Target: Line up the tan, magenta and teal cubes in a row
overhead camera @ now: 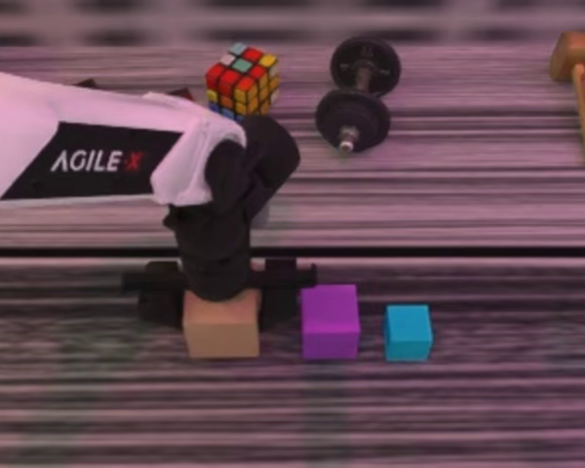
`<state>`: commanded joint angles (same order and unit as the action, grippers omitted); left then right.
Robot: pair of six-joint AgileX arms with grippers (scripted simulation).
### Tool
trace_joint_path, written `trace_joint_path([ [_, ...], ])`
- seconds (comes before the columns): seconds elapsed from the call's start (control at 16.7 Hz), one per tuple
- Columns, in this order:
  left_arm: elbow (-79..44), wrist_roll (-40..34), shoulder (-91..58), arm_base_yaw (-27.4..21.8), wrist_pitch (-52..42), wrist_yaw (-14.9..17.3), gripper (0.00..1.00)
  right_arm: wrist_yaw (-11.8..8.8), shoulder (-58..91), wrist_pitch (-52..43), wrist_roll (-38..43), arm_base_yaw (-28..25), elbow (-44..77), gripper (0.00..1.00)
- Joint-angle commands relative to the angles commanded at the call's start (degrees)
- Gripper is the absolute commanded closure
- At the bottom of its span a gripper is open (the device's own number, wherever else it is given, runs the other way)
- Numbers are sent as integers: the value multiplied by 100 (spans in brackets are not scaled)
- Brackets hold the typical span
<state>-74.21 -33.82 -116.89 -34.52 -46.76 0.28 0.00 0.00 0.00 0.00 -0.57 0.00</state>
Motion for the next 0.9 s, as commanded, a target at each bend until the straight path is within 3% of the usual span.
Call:
trace_joint_path([
  [0.36, 0, 0, 0, 0, 0, 0, 2, 0, 0, 0, 0, 0, 0, 0],
  [0.9, -1, 0, 4, -1, -1, 0, 0, 0, 0, 0, 0, 0, 0, 0],
])
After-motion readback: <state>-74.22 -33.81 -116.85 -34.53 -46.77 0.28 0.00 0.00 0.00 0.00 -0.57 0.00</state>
